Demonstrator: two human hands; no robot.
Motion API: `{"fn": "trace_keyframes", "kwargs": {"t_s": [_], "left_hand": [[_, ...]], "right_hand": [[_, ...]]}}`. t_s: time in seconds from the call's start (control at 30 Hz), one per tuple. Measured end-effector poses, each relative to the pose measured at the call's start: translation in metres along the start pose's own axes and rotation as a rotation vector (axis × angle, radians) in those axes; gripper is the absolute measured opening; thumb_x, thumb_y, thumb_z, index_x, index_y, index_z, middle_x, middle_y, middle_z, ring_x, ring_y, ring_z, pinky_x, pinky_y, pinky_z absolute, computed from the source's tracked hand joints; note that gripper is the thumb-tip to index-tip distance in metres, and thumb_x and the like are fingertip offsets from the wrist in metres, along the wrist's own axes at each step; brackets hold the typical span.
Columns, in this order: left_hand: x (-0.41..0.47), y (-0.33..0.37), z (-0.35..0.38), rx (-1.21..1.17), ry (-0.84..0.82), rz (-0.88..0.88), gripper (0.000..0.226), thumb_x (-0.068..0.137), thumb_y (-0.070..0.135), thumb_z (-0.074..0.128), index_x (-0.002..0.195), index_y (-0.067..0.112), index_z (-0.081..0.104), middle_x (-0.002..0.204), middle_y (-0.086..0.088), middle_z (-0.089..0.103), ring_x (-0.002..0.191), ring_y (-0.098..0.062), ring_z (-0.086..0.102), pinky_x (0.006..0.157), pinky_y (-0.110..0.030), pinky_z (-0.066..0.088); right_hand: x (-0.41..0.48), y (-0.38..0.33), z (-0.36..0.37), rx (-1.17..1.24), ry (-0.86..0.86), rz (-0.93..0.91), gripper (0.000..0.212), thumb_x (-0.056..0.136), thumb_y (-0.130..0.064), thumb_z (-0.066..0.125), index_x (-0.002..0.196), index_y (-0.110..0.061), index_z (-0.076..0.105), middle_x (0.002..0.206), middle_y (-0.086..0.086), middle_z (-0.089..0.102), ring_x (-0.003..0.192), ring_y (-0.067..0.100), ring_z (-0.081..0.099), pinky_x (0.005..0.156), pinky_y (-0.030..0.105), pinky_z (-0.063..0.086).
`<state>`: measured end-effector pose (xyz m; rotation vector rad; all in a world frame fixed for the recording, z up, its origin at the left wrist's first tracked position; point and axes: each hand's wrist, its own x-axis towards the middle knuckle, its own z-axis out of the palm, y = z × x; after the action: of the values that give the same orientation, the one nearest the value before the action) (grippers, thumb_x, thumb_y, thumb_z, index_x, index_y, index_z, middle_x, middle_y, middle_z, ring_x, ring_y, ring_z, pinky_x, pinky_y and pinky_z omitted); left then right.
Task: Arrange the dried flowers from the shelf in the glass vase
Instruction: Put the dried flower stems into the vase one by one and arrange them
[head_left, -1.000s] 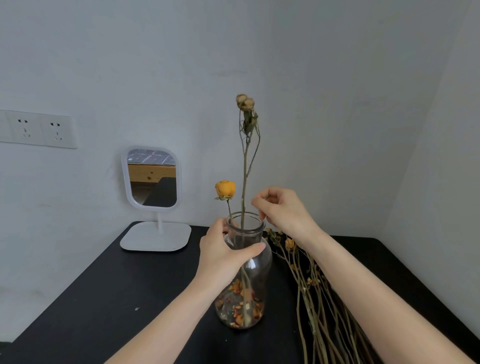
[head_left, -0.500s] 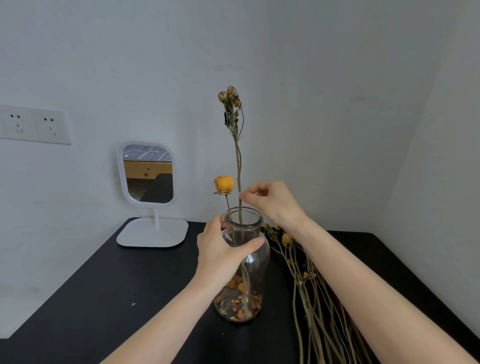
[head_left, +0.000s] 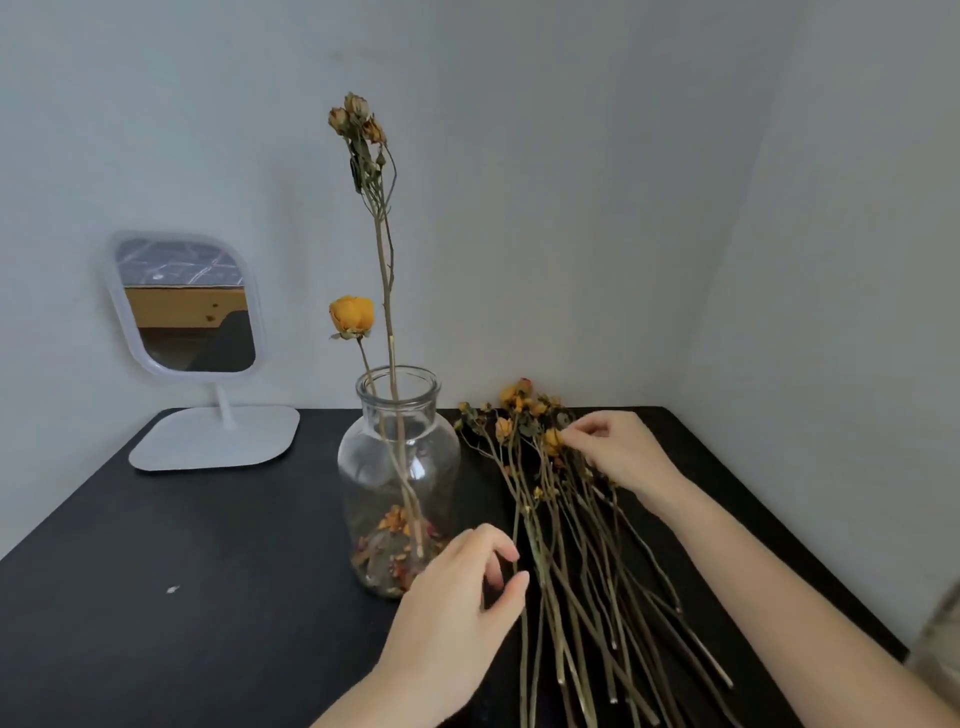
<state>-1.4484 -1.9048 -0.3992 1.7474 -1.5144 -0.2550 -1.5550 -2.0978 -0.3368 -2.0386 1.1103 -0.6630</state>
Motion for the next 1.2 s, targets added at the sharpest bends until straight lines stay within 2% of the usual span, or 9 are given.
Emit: {"fn": "trace_keyframes", "kwargs": {"t_s": [0.17, 0.27, 0.4, 0.57, 0.63, 0.73, 0.9, 1.03, 1.2], "left_hand": [[0.047, -0.001, 0.040, 0.108, -0.096, -0.357, 0.021, 0.098, 0.033, 0.036, 0.113, 0.018, 0.038, 0.082, 0.005, 0.055, 0.072, -0.016, 0.058, 0.063, -0.033, 0.047], [0.066, -0.004, 0.050, 0.209, -0.085, -0.466, 0.024, 0.098, 0.032, 0.034, 0.110, 0.014, 0.045, 0.092, 0.001, 0.056, 0.080, -0.020, 0.057, 0.064, -0.030, 0.042], [0.076, -0.009, 0.058, 0.250, -0.104, -0.523, 0.027, 0.097, 0.034, 0.038, 0.096, 0.015, 0.056, 0.090, 0.000, 0.059, 0.086, -0.024, 0.060, 0.068, -0.031, 0.043], [0.078, -0.010, 0.058, 0.138, -0.049, -0.544, 0.024, 0.097, 0.032, 0.037, 0.091, 0.014, 0.050, 0.092, -0.004, 0.060, 0.084, -0.023, 0.059, 0.066, -0.032, 0.044], [0.078, -0.009, 0.055, 0.116, -0.012, -0.530, 0.021, 0.098, 0.031, 0.037, 0.086, 0.016, 0.045, 0.086, -0.003, 0.057, 0.074, -0.020, 0.056, 0.061, -0.030, 0.041], [0.075, -0.007, 0.048, 0.089, 0.026, -0.490, 0.024, 0.098, 0.029, 0.037, 0.077, 0.019, 0.038, 0.077, 0.000, 0.053, 0.061, -0.015, 0.046, 0.057, -0.029, 0.038], [0.066, 0.001, 0.034, 0.065, 0.052, -0.408, 0.029, 0.098, 0.029, 0.038, 0.070, 0.023, 0.033, 0.066, 0.004, 0.048, 0.052, -0.009, 0.040, 0.052, -0.025, 0.035], [0.058, 0.007, 0.017, 0.106, 0.075, -0.307, 0.029, 0.097, 0.032, 0.039, 0.069, 0.027, 0.031, 0.060, 0.006, 0.044, 0.047, -0.007, 0.038, 0.047, -0.021, 0.030], [0.052, 0.007, 0.001, 0.073, 0.135, -0.236, 0.026, 0.097, 0.031, 0.040, 0.072, 0.025, 0.040, 0.056, 0.005, 0.045, 0.045, -0.007, 0.037, 0.048, -0.022, 0.033]], "right_hand": [[-0.004, 0.033, 0.014, -0.204, -0.117, 0.057, 0.018, 0.088, -0.028, 0.060, 0.100, -0.016, 0.067, 0.075, -0.009, 0.062, 0.071, 0.004, 0.058, 0.063, 0.017, 0.045], [-0.004, 0.042, 0.024, -0.252, -0.143, 0.062, 0.020, 0.089, -0.032, 0.059, 0.100, -0.016, 0.066, 0.071, -0.008, 0.059, 0.076, 0.009, 0.057, 0.082, 0.031, 0.051], [-0.003, 0.042, 0.034, -0.263, -0.151, 0.026, 0.020, 0.087, -0.038, 0.059, 0.089, -0.018, 0.064, 0.064, -0.008, 0.056, 0.061, 0.006, 0.055, 0.074, 0.030, 0.051], [-0.003, 0.030, 0.045, -0.360, -0.212, 0.047, 0.025, 0.084, -0.043, 0.061, 0.076, -0.019, 0.063, 0.074, -0.004, 0.061, 0.073, 0.014, 0.061, 0.069, 0.031, 0.050], [-0.001, 0.027, 0.048, -0.395, -0.225, 0.074, 0.029, 0.085, -0.043, 0.061, 0.079, -0.014, 0.066, 0.070, -0.001, 0.059, 0.068, 0.015, 0.058, 0.066, 0.031, 0.049], [0.001, 0.024, 0.051, -0.401, -0.242, 0.130, 0.033, 0.085, -0.039, 0.060, 0.061, -0.017, 0.056, 0.055, -0.003, 0.048, 0.054, 0.014, 0.049, 0.060, 0.031, 0.044], [0.005, 0.017, 0.053, -0.285, -0.269, 0.223, 0.024, 0.086, -0.030, 0.063, 0.073, -0.010, 0.059, 0.061, 0.000, 0.051, 0.065, 0.016, 0.056, 0.080, 0.031, 0.052], [0.002, 0.012, 0.046, -0.229, -0.270, 0.259, 0.030, 0.087, -0.022, 0.059, 0.059, -0.012, 0.052, 0.048, -0.004, 0.045, 0.037, 0.006, 0.041, 0.047, 0.018, 0.039], [-0.001, 0.002, 0.031, -0.110, -0.263, 0.244, 0.037, 0.087, -0.019, 0.055, 0.052, -0.017, 0.047, 0.046, -0.004, 0.038, 0.037, 0.009, 0.032, 0.043, 0.018, 0.031]]}}
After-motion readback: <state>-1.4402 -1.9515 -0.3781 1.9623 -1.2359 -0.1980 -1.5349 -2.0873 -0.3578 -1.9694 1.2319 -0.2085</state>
